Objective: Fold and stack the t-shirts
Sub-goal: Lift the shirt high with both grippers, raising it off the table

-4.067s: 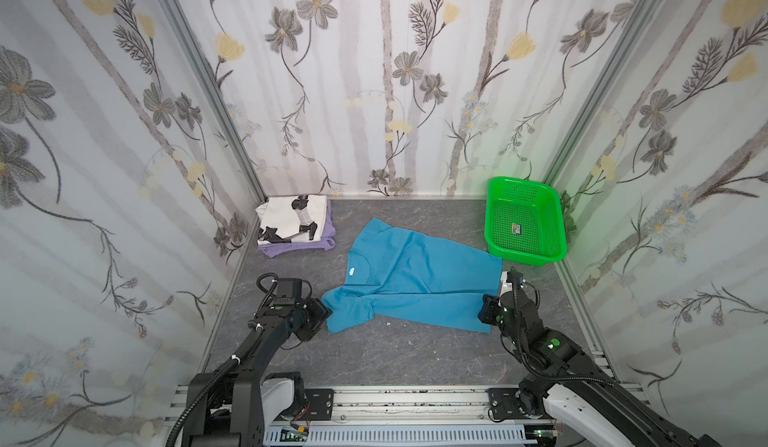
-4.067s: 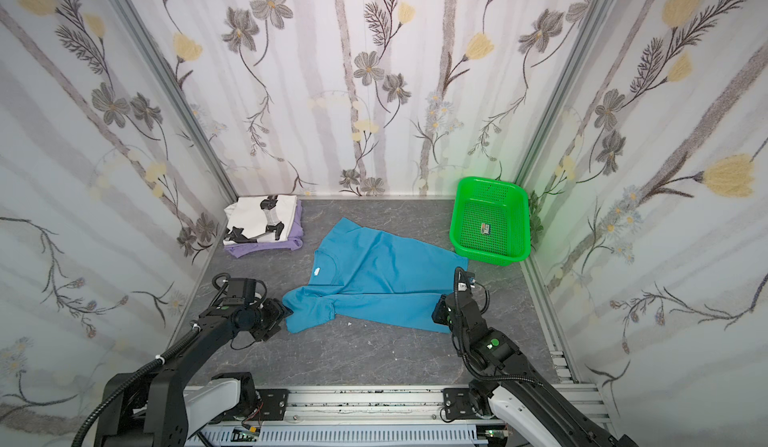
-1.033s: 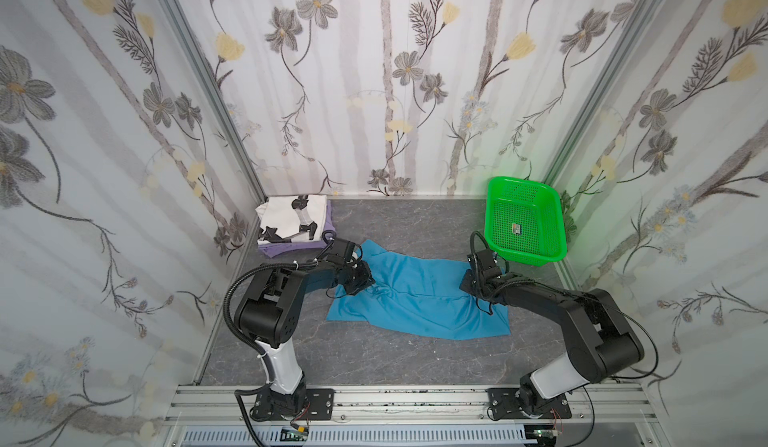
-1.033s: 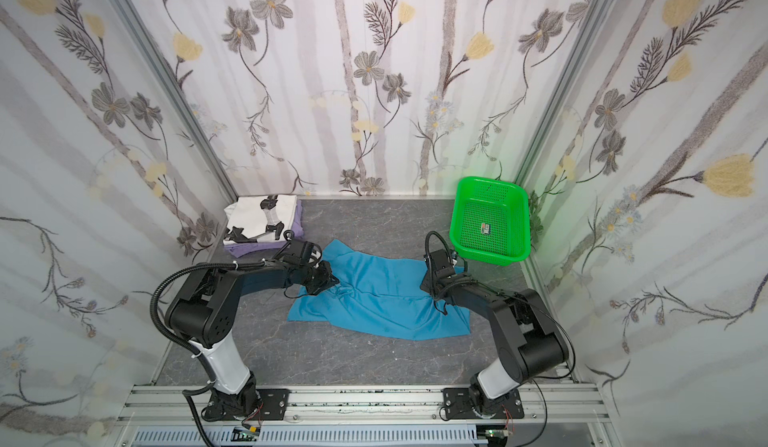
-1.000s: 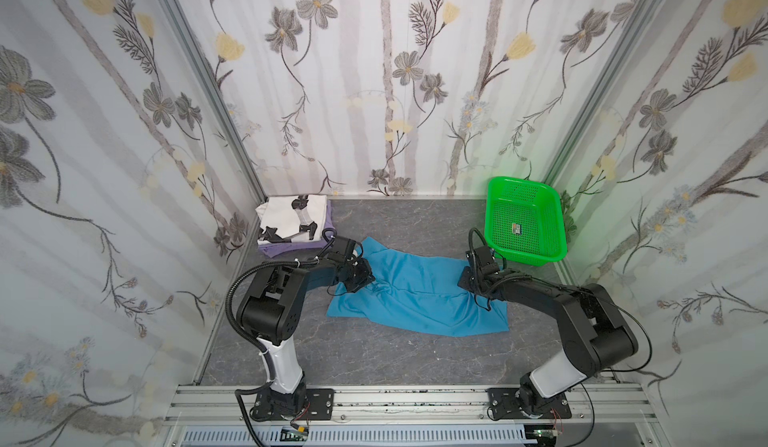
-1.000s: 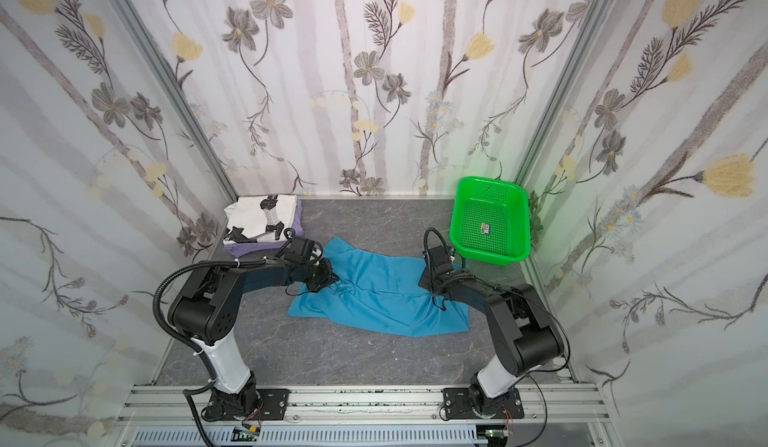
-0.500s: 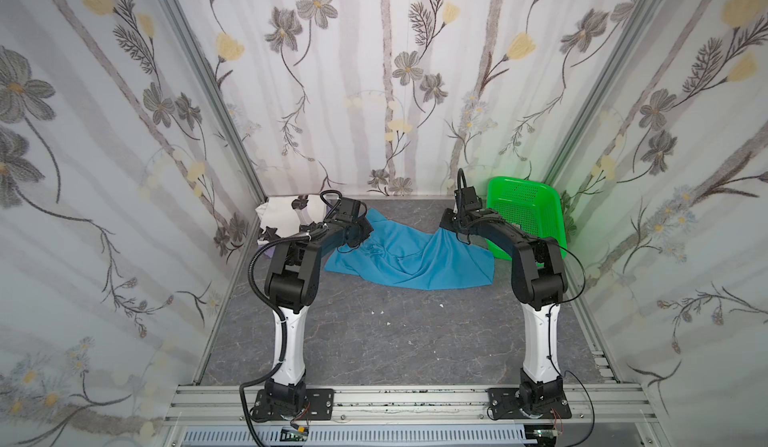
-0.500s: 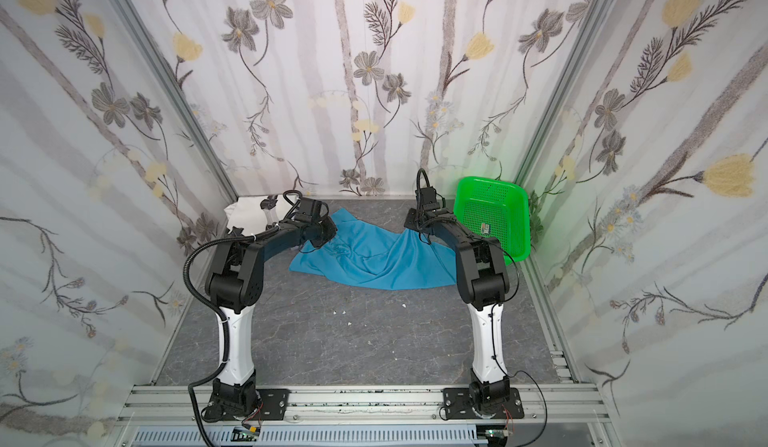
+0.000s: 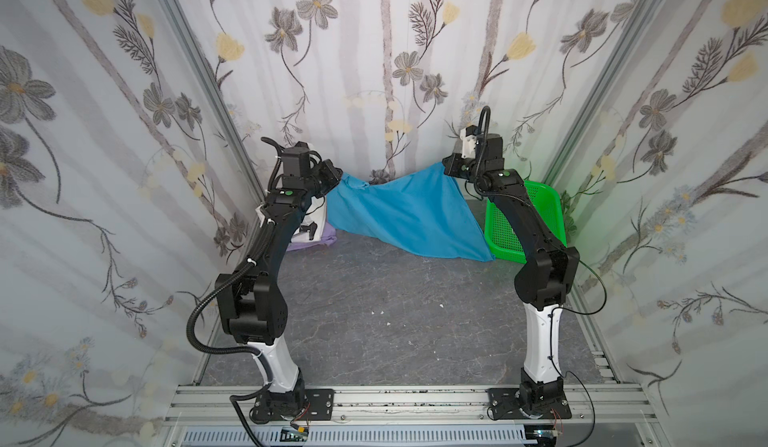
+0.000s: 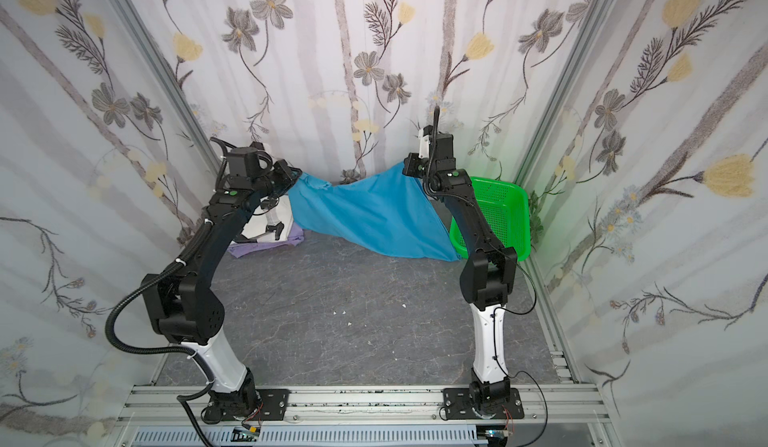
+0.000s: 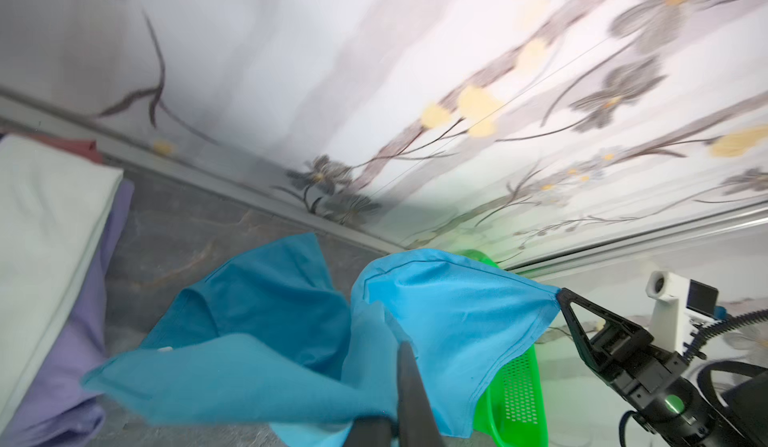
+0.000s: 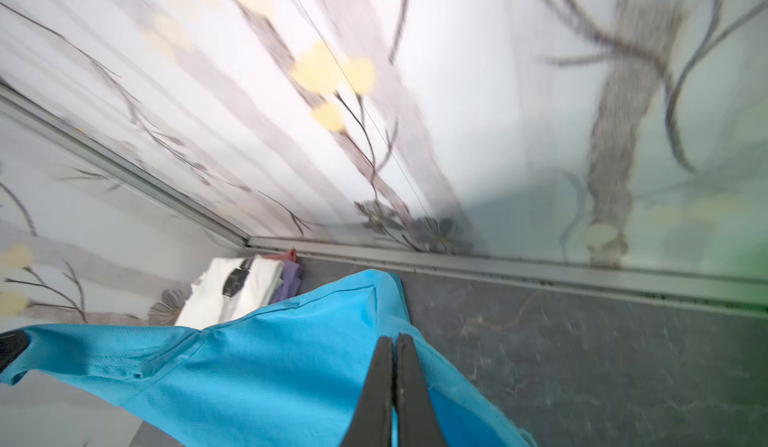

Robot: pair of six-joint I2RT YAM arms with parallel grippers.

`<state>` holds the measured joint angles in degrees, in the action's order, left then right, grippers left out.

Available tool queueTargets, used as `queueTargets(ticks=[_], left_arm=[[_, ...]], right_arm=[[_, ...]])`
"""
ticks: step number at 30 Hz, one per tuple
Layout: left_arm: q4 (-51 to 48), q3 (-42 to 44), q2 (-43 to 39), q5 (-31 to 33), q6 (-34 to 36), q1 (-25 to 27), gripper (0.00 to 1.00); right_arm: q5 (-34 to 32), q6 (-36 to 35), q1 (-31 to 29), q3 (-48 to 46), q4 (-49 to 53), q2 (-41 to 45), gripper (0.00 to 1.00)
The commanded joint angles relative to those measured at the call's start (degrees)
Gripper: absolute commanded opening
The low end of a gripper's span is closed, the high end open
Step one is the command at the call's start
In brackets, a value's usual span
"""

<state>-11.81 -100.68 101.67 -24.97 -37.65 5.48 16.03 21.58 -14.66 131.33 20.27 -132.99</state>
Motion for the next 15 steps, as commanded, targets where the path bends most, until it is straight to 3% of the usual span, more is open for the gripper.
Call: queueTargets(ticks=[1, 7, 11, 15], left_arm=[[-1.57, -0.42, -3.49, -5.33, 1.42, -1.08, 0.0], [2.98, 2.93, -11.68, -9.01, -0.32, -2.48, 0.0], [1.45, -5.51, -11.11, -11.85, -1.29, -3.04, 0.0], [-0.12, -14.9, -10.5, -12.58, -1.88, -3.35, 0.0]], right_arm=[[7.33, -0.26, 0.31, 1.52, -7.13, 2.34, 0.0], [14.16, 2.08, 0.96, 3.2, -12.73, 6.85, 0.0], [16.67, 6.38, 2.99, 8.94, -13.07, 7.59, 0.0], [15.79, 5.32, 3.14, 8.9, -11.82, 11.72, 0.0]])
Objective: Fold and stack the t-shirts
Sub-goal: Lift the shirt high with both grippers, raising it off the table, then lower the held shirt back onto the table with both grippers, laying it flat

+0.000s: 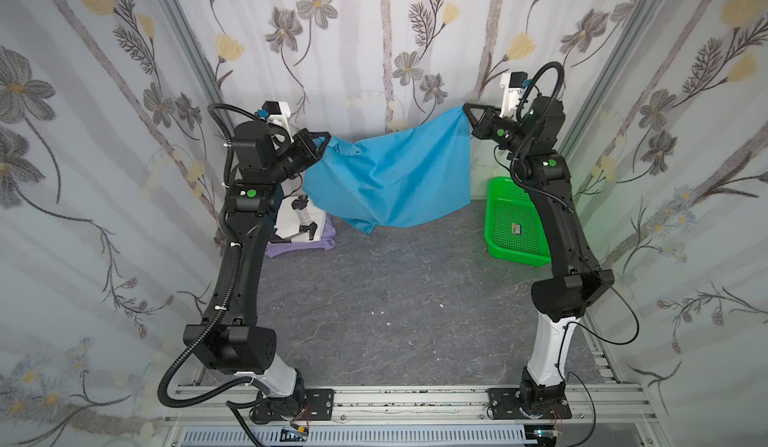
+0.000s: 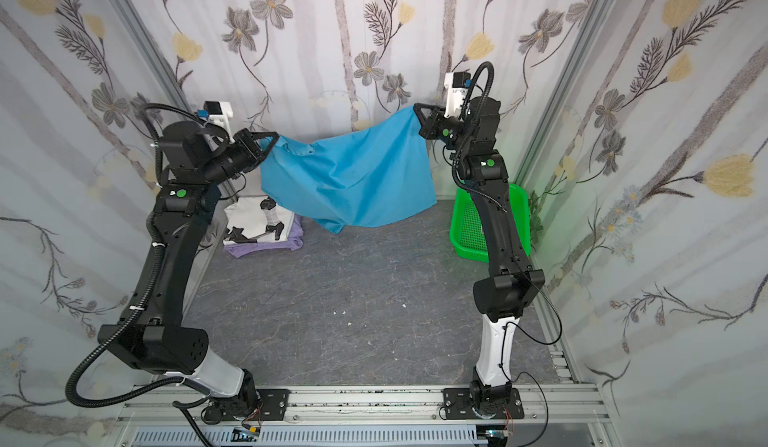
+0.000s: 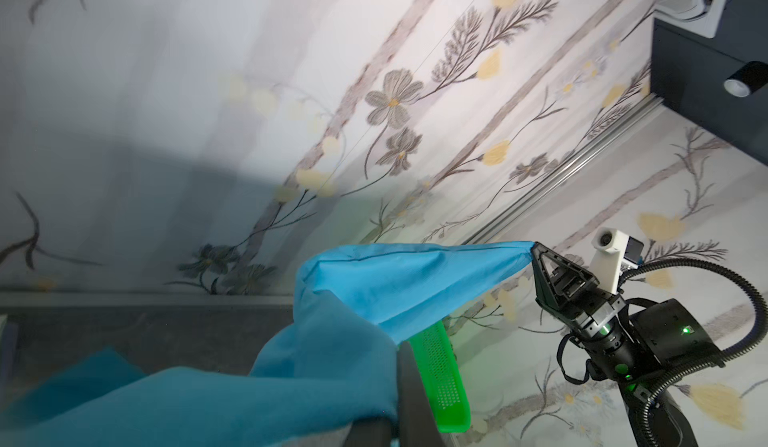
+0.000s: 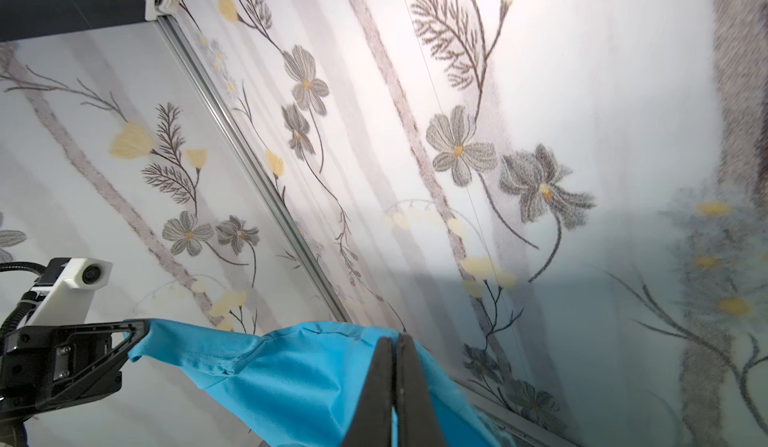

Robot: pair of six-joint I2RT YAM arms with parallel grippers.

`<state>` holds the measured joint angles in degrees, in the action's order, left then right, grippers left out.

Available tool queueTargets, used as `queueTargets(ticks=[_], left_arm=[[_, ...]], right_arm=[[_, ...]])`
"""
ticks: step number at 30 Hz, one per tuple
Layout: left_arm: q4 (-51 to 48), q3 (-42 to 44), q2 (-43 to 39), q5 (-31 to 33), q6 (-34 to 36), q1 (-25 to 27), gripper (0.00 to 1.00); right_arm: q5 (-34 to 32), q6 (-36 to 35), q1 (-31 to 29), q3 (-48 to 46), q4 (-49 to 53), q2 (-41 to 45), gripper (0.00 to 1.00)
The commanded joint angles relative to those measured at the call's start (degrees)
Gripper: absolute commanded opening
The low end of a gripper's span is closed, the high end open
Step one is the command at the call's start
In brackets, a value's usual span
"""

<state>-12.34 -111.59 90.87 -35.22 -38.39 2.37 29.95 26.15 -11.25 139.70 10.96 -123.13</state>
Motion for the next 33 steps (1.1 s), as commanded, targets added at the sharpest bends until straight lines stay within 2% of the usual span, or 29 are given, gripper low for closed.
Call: queueTargets(ticks=[1, 4, 7, 15, 18, 23, 26, 28, 33], left_arm=[[-0.28, -6.73, 0.68, -2.71, -0.98, -0.4, 0.0], [-2.22, -14.52, 2.68, -2.97, -1.25, -1.32, 0.0], [-2.13, -20.68, 4.67, -5.4, -4.49, -3.09, 0.0], [-3.26, -25.7, 3.15, -6.09, -5.47, -5.53, 0.0], [-5.62, -29.83, 7.97, -8.04, -6.64, -5.61, 0.0], [-4.76, -30.84, 15.84, -9.31, -7.64, -5.03, 0.0], [-6.03, -38.14, 23.68, -10.64, -8.67, -4.24, 0.0], [-4.97, -43.46, 28.97, -12.09, -11.91, -3.95, 0.0], [0.26, -42.33, 27.45, -12.78, -14.29, -3.31, 0.0]], right_arm=[[1.78, 0.63, -0.27, 0.56, -2.09, 2.82, 0.0], [1.4, 0.74, -0.12, 0.49, -1.04, 5.06, 0.0], [0.71, 0.27, -0.08, 0.13, 1.01, 7.13, 0.0], [-2.38, 0.04, 0.23, -9.09, -0.45, 15.22, 0.0], [-2.3, 2.71, 1.59, -9.1, 1.09, 13.4, 0.0], [0.11, 5.2, 2.89, -9.09, 3.91, 7.49, 0.0], [2.01, 6.71, 3.78, -9.1, 5.03, 3.18, 0.0], [3.04, 7.75, 4.59, -9.09, 4.35, 1.24, 0.0], [4.05, 7.49, 5.97, -9.05, 4.27, 2.53, 0.0]])
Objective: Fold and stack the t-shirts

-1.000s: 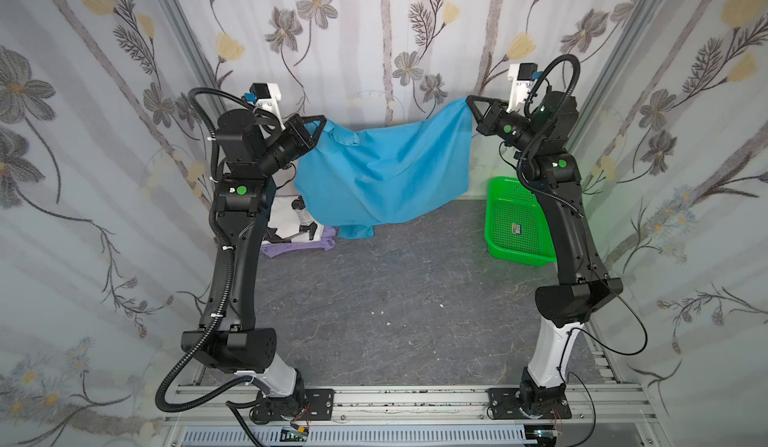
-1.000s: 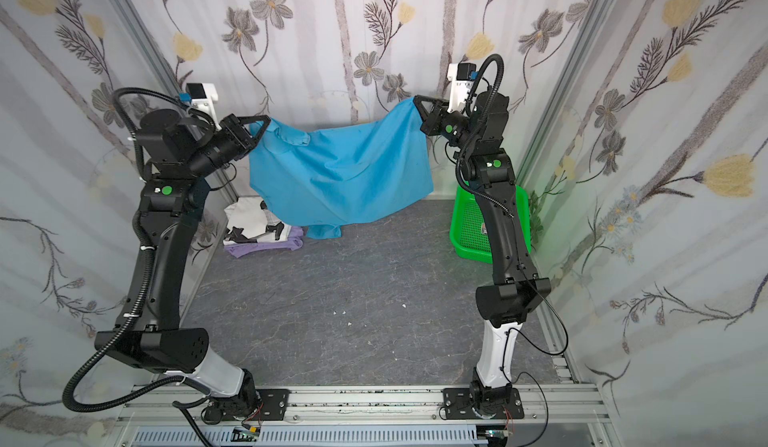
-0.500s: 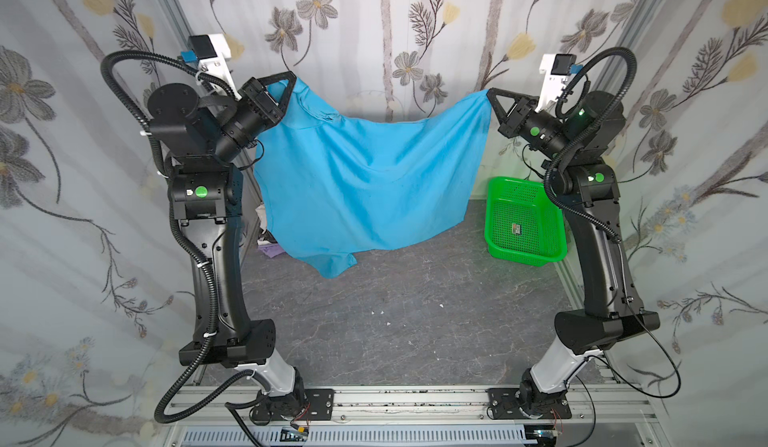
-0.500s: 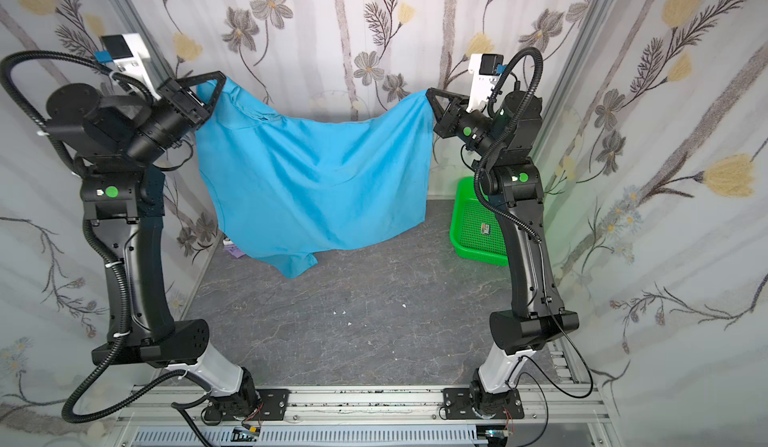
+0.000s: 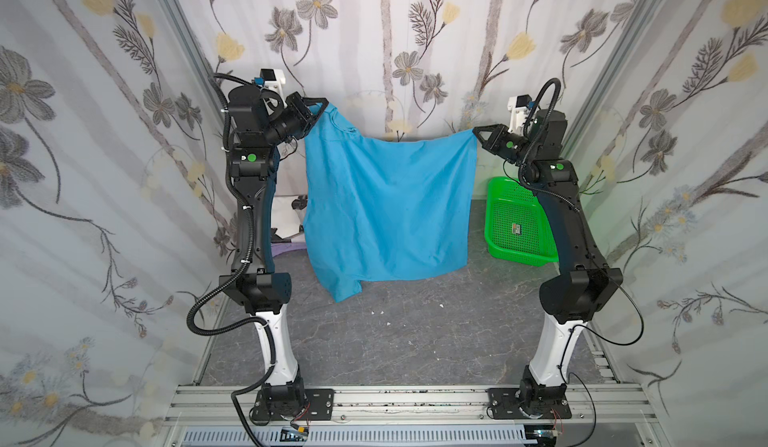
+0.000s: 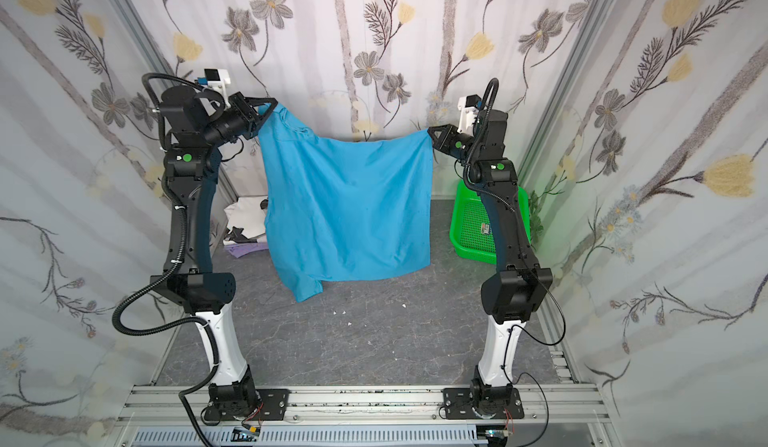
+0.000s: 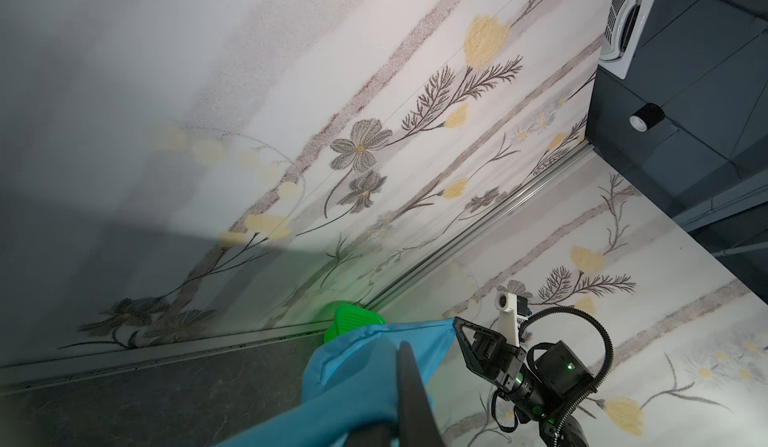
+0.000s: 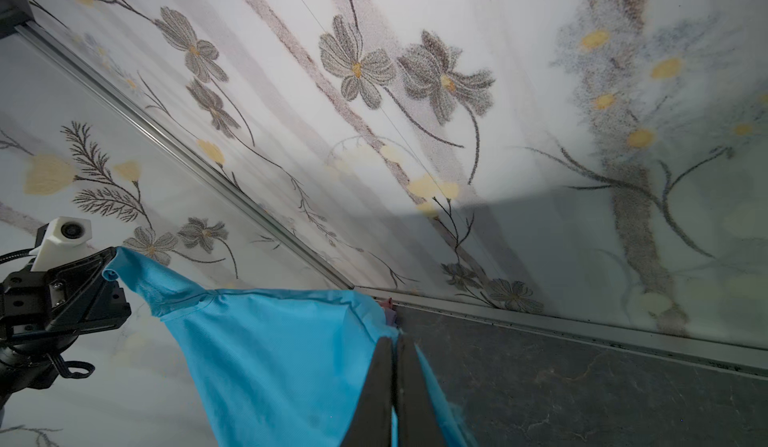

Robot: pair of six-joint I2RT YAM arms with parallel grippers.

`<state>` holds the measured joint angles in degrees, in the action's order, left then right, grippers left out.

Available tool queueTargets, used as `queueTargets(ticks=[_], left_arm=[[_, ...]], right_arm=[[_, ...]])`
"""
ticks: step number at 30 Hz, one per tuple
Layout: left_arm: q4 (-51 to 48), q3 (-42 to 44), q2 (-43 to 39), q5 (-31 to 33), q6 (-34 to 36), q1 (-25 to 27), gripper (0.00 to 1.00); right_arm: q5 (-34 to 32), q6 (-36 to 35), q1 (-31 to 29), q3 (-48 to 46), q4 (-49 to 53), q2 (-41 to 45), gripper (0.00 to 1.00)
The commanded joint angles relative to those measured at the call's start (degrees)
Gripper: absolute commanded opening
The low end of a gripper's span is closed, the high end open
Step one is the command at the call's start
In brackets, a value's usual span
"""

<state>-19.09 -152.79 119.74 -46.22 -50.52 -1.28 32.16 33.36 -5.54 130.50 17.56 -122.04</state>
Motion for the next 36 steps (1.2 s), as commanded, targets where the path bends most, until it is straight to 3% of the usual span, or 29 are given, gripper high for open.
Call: queueTargets(ticks=[1, 5, 8, 13, 16, 19, 22, 26, 29, 33, 36], left_arm=[[6.76, -1.12, -2.19, -2.01, -1.6, 0.71, 0.0], [5.92, 2.98, -6.53, -5.07, -0.1, 1.98, 0.0], [7.53, 16.05, -14.91, -5.64, 3.48, 4.09, 0.0], [18.53, 55.62, -37.99, -0.82, 7.36, 7.2, 0.0], [20.31, 78.14, -50.94, 2.72, 8.8, 9.48, 0.0], [15.29, 94.39, -61.41, 7.3, 11.94, 14.18, 0.0], [12.85, 108.14, -71.29, 11.8, 10.06, 18.87, 0.0], [4.79, 118.4, -83.7, 17.74, 7.35, 21.39, 0.0], [0.0, 122.4, -88.61, 19.89, 7.07, 21.42, 0.0], [7.7, 129.76, -83.74, 16.17, 2.82, 22.4, 0.0], [10.01, 132.17, -80.55, 18.8, 3.02, 24.91, 0.0]], right_arm=[[1.77, -0.27, 0.42, 0.13, -1.86, 2.3, 0.0], [1.68, -2.75, 0.44, -3.58, -0.26, 7.37, 0.0], [1.7, -3.35, 0.4, -15.82, -4.21, 15.5, 0.0], [-1.61, -2.37, 0.44, -50.05, -17.06, 36.23, 0.0], [-5.73, -3.39, 0.53, -65.12, -16.33, 46.11, 0.0], [-12.12, -4.38, 0.79, -77.24, -12.9, 54.27, 0.0], [-18.24, -2.47, 1.01, -88.19, -11.59, 61.08, 0.0], [-24.24, 3.14, 1.91, -99.18, -11.11, 67.55, 0.0], [-25.09, 7.85, 1.94, -105.06, -13.26, 70.7, 0.0], [-26.94, 11.81, 1.89, -109.77, -13.23, 72.09, 0.0], [-26.85, 12.53, 1.85, -111.29, -11.47, 73.81, 0.0]])
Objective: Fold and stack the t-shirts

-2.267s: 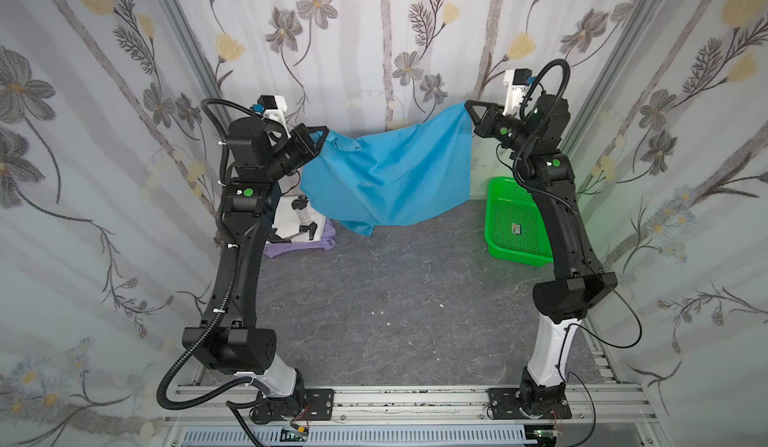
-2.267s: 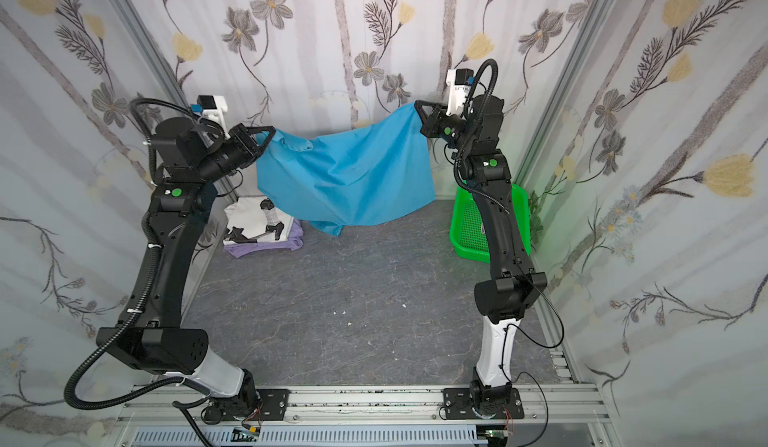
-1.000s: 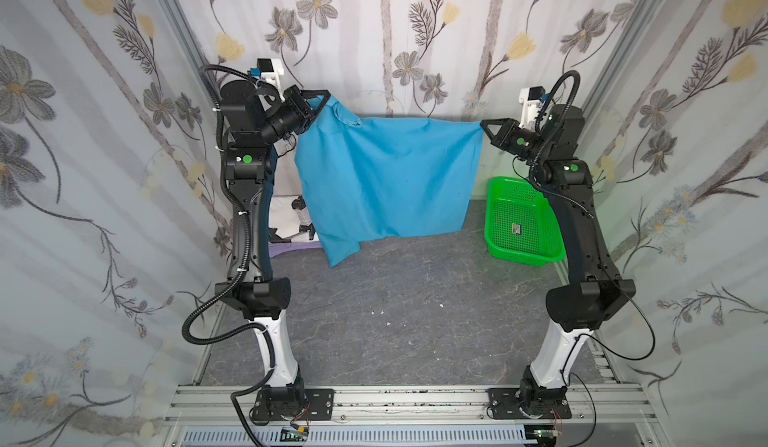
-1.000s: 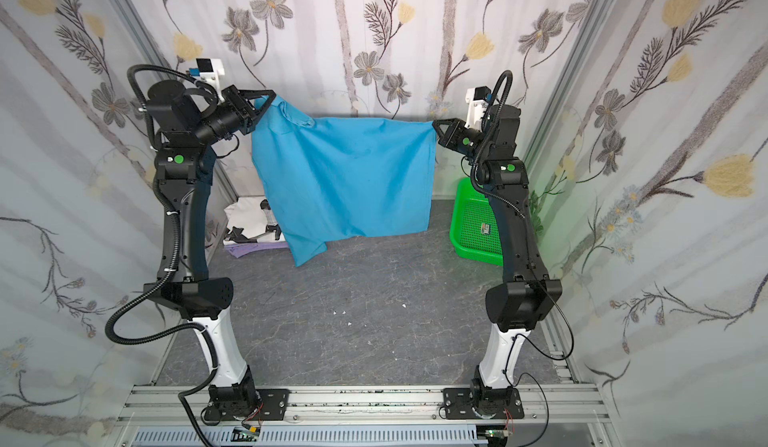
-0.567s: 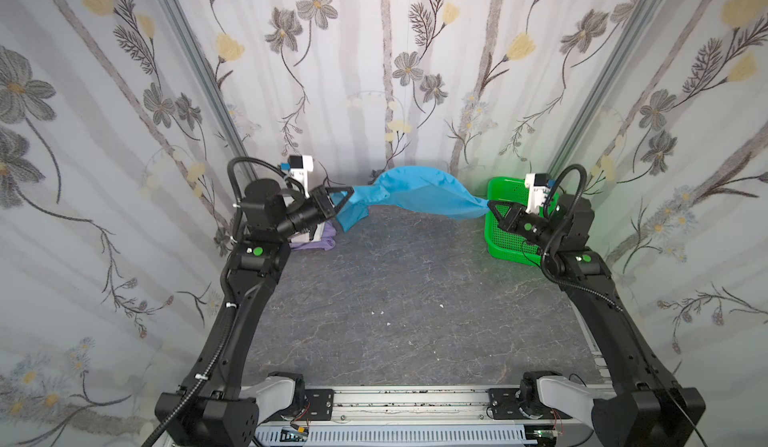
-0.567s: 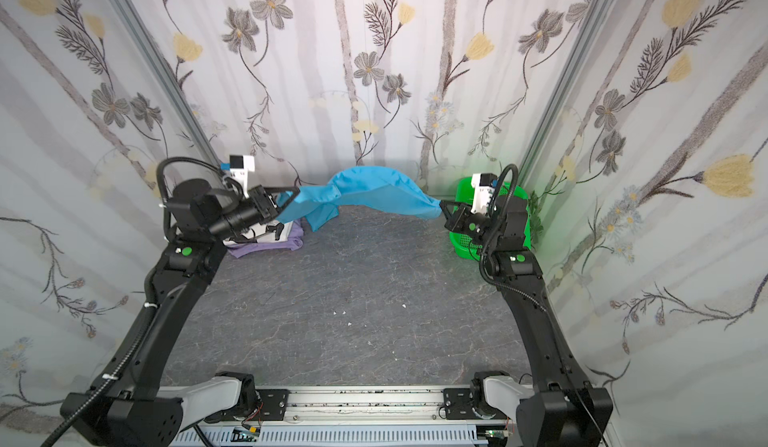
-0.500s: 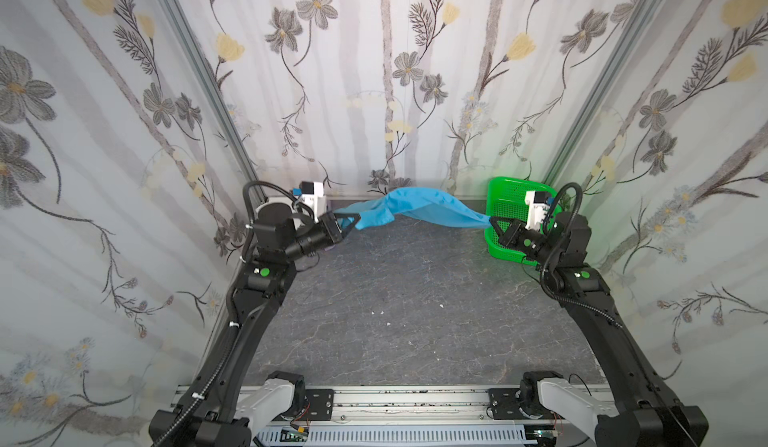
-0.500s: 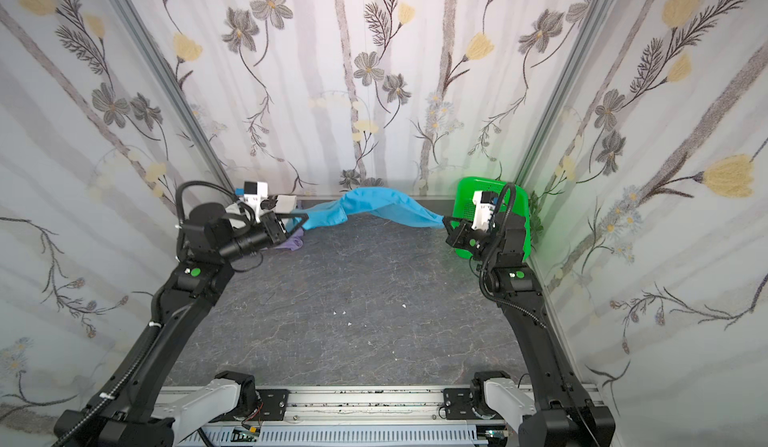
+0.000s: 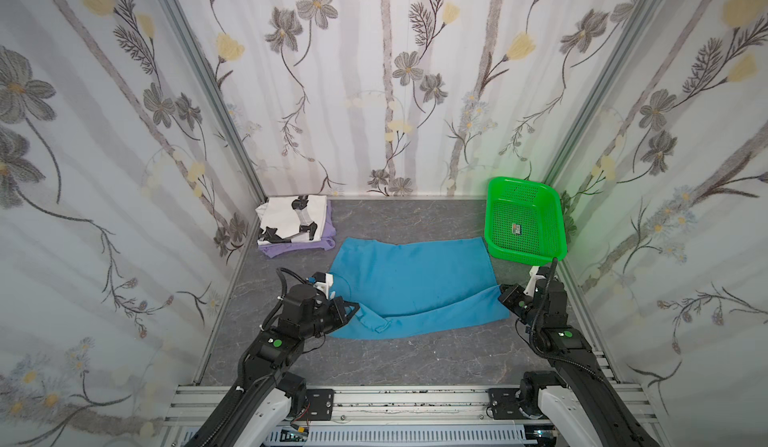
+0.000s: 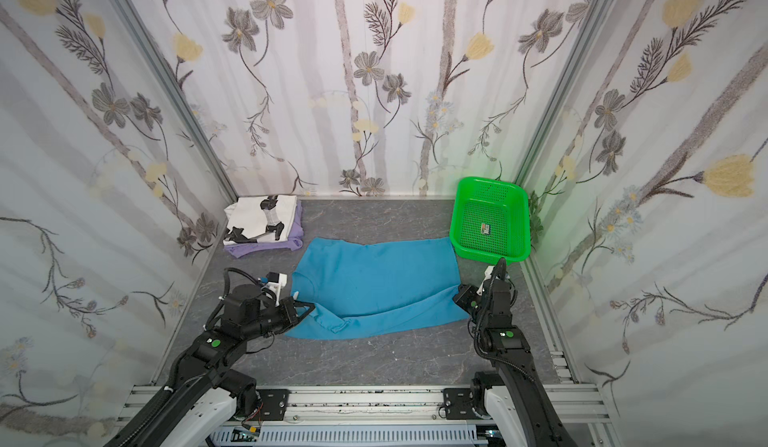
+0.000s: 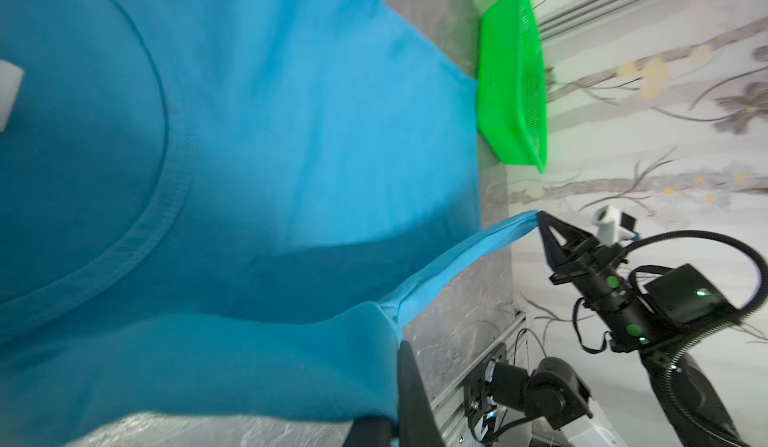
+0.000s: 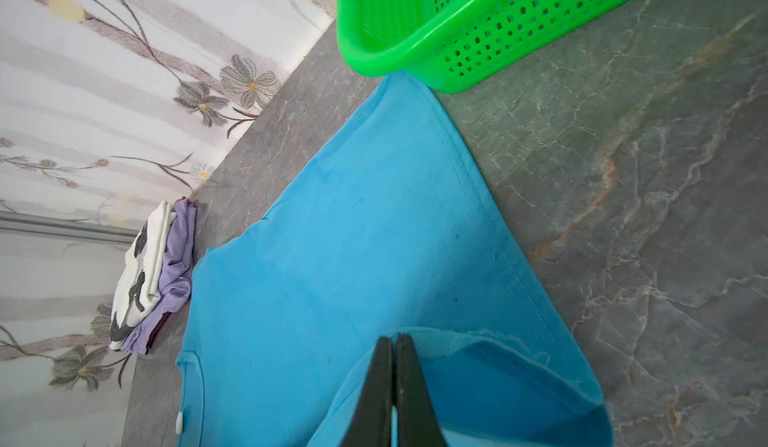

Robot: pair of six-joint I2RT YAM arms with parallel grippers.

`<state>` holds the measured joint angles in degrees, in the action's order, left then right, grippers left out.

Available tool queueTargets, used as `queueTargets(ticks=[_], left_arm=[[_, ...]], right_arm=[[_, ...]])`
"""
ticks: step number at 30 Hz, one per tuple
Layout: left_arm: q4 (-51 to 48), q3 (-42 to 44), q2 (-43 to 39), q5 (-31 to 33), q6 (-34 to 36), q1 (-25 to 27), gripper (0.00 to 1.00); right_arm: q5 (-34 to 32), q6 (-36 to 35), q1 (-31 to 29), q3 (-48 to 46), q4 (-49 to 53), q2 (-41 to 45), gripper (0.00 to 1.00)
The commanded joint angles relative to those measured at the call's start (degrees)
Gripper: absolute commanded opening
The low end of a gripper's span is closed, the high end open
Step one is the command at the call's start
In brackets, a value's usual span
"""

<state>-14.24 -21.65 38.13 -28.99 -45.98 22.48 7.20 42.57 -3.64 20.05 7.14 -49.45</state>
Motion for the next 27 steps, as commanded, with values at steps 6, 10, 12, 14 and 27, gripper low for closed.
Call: queueTargets(ticks=[6, 10, 12, 14, 27], left_arm=[[6.89, 1.06, 6.24, 3.56, 0.73, 1.51, 0.0], [11.27, 1.08, 11.61, 2.67, 0.36, 1.55, 0.0], [12.04, 1.11, 13.03, 3.15, 0.41, 1.51, 0.0], [11.51, 1.19, 13.25, 4.54, 0.58, 1.43, 0.0], [10.41, 0.69, 15.6, 7.4, 1.58, -3.83, 0.0]], right_arm=[[-2.26, 3.05, -0.05, -4.76, 0.8, 6.29, 0.0], [-0.25, 0.64, -0.05, -5.2, -1.6, 3.49, 0.0], [0.96, -0.38, -0.04, -4.58, -3.85, 0.15, 0.0], [2.04, -1.2, 0.0, -3.38, -6.17, -4.18, 0.0], [2.47, -8.81, 0.15, 7.74, -11.24, -27.11, 0.0]])
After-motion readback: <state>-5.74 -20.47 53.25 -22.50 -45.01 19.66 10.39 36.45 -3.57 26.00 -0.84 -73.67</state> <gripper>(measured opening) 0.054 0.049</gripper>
